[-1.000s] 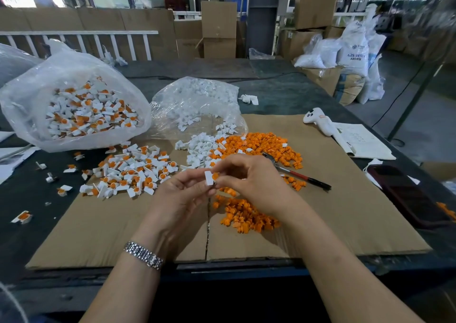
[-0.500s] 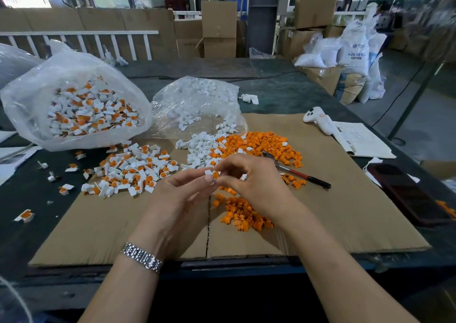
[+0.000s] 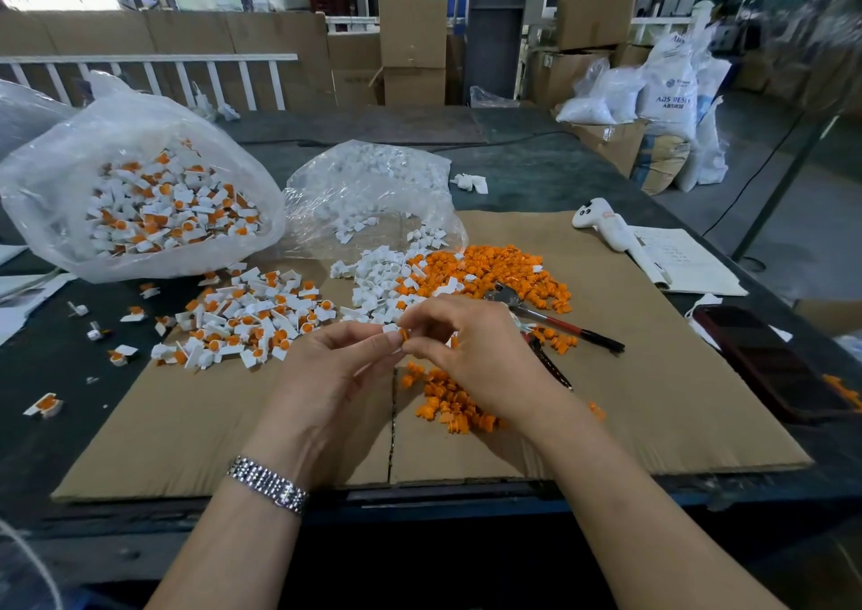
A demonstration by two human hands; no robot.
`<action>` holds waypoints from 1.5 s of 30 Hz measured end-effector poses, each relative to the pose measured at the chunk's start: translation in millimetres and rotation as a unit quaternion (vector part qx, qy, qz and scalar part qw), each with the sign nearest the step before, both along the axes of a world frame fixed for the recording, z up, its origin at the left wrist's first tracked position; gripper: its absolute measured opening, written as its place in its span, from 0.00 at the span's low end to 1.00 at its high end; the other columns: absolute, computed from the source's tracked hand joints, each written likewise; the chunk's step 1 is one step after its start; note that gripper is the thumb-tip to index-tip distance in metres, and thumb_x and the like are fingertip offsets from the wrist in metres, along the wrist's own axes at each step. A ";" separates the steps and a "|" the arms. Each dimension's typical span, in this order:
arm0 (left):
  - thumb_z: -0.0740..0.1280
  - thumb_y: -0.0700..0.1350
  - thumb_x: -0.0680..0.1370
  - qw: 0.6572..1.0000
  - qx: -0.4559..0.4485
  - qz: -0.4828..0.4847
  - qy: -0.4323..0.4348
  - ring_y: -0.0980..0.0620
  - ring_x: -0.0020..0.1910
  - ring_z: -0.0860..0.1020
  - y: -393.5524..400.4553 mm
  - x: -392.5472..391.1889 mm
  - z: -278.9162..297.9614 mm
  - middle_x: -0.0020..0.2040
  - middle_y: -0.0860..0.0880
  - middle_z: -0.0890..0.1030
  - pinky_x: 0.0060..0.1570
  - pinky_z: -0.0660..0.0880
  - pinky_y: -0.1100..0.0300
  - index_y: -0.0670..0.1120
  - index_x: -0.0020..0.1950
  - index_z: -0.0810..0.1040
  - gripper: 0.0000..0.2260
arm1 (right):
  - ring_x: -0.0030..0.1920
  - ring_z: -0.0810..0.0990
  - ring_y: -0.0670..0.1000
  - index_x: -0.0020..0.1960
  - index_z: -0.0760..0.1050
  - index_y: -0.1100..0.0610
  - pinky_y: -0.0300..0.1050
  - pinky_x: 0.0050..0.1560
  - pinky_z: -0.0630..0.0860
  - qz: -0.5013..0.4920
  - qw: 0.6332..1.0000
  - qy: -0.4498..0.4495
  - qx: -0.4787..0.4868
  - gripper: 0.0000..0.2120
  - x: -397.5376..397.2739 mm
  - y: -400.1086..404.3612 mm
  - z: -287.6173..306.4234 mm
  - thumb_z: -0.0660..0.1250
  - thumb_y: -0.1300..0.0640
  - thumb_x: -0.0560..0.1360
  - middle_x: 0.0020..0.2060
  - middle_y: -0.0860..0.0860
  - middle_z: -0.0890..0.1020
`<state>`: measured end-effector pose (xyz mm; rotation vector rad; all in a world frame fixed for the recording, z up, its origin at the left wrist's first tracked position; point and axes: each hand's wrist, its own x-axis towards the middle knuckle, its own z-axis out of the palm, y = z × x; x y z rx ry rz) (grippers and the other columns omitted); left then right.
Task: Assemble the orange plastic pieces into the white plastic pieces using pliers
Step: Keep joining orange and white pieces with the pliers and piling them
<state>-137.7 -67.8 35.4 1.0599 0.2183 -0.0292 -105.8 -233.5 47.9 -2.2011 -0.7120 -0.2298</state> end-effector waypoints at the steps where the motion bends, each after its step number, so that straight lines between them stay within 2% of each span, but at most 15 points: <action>1: 0.76 0.33 0.66 1.000 -0.005 0.000 0.004 0.45 0.40 0.87 0.6 1.6 -0.7 0.40 0.38 0.86 0.34 0.83 0.58 0.38 0.38 0.85 0.03 | 0.47 0.81 0.43 0.57 0.82 0.52 0.42 0.51 0.81 0.002 1.000 0.022 0.017 0.11 1.8 -3.1 0.2 0.74 0.55 0.75 0.46 0.44 0.83; 4: 0.76 0.32 0.66 1.000 -0.020 -0.009 0.009 0.41 0.47 0.88 5.0 7.7 -3.9 0.47 0.34 0.86 0.38 0.84 0.60 0.38 0.37 0.87 0.04 | 0.48 0.81 0.42 0.59 0.80 0.50 0.43 0.52 0.82 -0.079 0.995 0.050 0.041 0.14 17.6 -22.9 -1.5 0.73 0.47 0.75 0.48 0.44 0.82; 6: 0.76 0.32 0.66 1.000 -0.026 -0.012 0.013 0.40 0.50 0.87 9.5 11.4 -6.6 0.49 0.34 0.86 0.42 0.84 0.61 0.39 0.38 0.87 0.04 | 0.54 0.78 0.48 0.63 0.76 0.53 0.50 0.58 0.78 -0.204 0.974 0.041 -0.092 0.21 35.1 -42.7 -6.3 0.69 0.42 0.77 0.56 0.49 0.78; 8: 0.76 0.32 0.67 0.999 -0.028 -0.013 0.017 0.40 0.51 0.87 12.1 14.0 -10.4 0.50 0.34 0.86 0.42 0.84 0.62 0.39 0.39 0.88 0.05 | 0.61 0.74 0.56 0.65 0.72 0.57 0.57 0.62 0.73 -0.294 0.918 0.075 -0.255 0.25 47.1 -59.2 -12.7 0.66 0.39 0.78 0.61 0.55 0.75; 10: 0.76 0.32 0.68 0.999 -0.030 -0.015 0.024 0.39 0.52 0.86 12.5 16.2 -13.7 0.52 0.34 0.86 0.42 0.84 0.60 0.39 0.40 0.88 0.05 | 0.62 0.73 0.59 0.63 0.71 0.58 0.59 0.62 0.72 -0.302 0.883 0.122 -0.338 0.26 53.8 -68.1 -19.6 0.66 0.38 0.77 0.61 0.57 0.74; 14: 0.77 0.32 0.67 0.998 -0.031 -0.008 0.046 0.38 0.51 0.87 11.2 19.5 -16.0 0.51 0.35 0.86 0.40 0.84 0.58 0.39 0.41 0.87 0.05 | 0.59 0.74 0.60 0.54 0.73 0.58 0.57 0.60 0.73 -0.276 0.874 0.120 -0.380 0.17 57.5 -69.0 -22.2 0.66 0.43 0.79 0.57 0.58 0.75; 20: 0.77 0.34 0.66 0.997 -0.052 0.009 0.058 0.45 0.42 0.88 11.0 22.1 -8.1 0.45 0.38 0.87 0.33 0.83 0.63 0.37 0.51 0.82 0.15 | 0.40 0.74 0.53 0.47 0.72 0.60 0.46 0.35 0.68 -0.251 0.922 0.161 -0.245 0.10 54.4 -65.4 1.5 0.62 0.52 0.81 0.46 0.58 0.77; 23: 0.77 0.36 0.66 0.997 -0.054 0.014 0.048 0.49 0.41 0.87 9.1 24.7 -5.0 0.42 0.42 0.87 0.30 0.80 0.66 0.37 0.51 0.82 0.15 | 0.37 0.79 0.54 0.48 0.75 0.62 0.50 0.40 0.76 -0.191 0.948 0.220 -0.127 0.09 41.0 -59.1 29.2 0.61 0.57 0.79 0.38 0.57 0.80; 25: 0.77 0.38 0.66 0.999 -0.034 0.017 0.032 0.51 0.39 0.87 8.3 27.2 -4.1 0.42 0.45 0.88 0.30 0.79 0.66 0.39 0.49 0.83 0.13 | 0.36 0.81 0.55 0.48 0.77 0.64 0.54 0.43 0.80 -0.090 0.948 0.292 -0.088 0.09 27.6 -50.5 44.0 0.62 0.60 0.80 0.37 0.59 0.82; 27: 0.77 0.40 0.67 0.999 -0.021 0.021 0.019 0.52 0.38 0.86 7.8 29.1 -3.2 0.42 0.46 0.87 0.29 0.77 0.67 0.40 0.49 0.83 0.12 | 0.40 0.85 0.57 0.49 0.78 0.66 0.58 0.51 0.81 -0.006 0.938 0.328 -0.116 0.13 17.3 -38.4 51.6 0.62 0.57 0.82 0.40 0.61 0.85; 29: 0.77 0.41 0.68 0.999 -0.013 0.031 0.008 0.53 0.37 0.86 8.4 30.5 -2.2 0.42 0.47 0.87 0.28 0.75 0.67 0.40 0.50 0.83 0.13 | 0.46 0.85 0.59 0.50 0.80 0.64 0.60 0.56 0.81 0.019 0.934 0.325 -0.146 0.15 11.1 -26.8 53.6 0.63 0.53 0.82 0.43 0.59 0.86; 34: 0.78 0.41 0.66 0.999 0.004 0.047 -0.009 0.53 0.37 0.85 11.4 28.9 0.1 0.43 0.45 0.87 0.28 0.75 0.67 0.37 0.55 0.82 0.19 | 0.50 0.84 0.60 0.51 0.79 0.66 0.56 0.54 0.82 0.026 0.935 0.331 -0.125 0.18 3.1 -13.0 52.6 0.61 0.51 0.84 0.45 0.60 0.86; 37: 0.78 0.42 0.66 0.999 0.018 0.049 -0.013 0.52 0.38 0.86 10.9 26.7 -0.3 0.45 0.44 0.87 0.29 0.75 0.67 0.38 0.54 0.82 0.18 | 0.39 0.84 0.52 0.49 0.79 0.62 0.50 0.50 0.82 0.028 0.938 0.319 -0.134 0.17 0.3 -8.3 50.6 0.60 0.49 0.84 0.42 0.57 0.86; 40: 0.77 0.42 0.66 0.998 0.033 0.045 -0.014 0.53 0.38 0.86 11.0 25.8 -1.3 0.44 0.45 0.88 0.29 0.75 0.67 0.40 0.50 0.83 0.14 | 0.29 0.78 0.44 0.45 0.76 0.58 0.37 0.35 0.78 0.029 0.944 0.297 -0.142 0.17 -2.2 -7.1 49.5 0.59 0.49 0.84 0.35 0.53 0.83; 45: 0.78 0.41 0.65 0.998 0.028 0.049 -0.002 0.53 0.37 0.86 11.0 24.8 -3.1 0.41 0.45 0.87 0.30 0.77 0.67 0.39 0.50 0.82 0.16 | 0.32 0.75 0.50 0.42 0.73 0.57 0.47 0.38 0.74 0.011 0.953 0.252 -0.166 0.19 -7.3 -0.4 42.1 0.58 0.44 0.84 0.35 0.55 0.78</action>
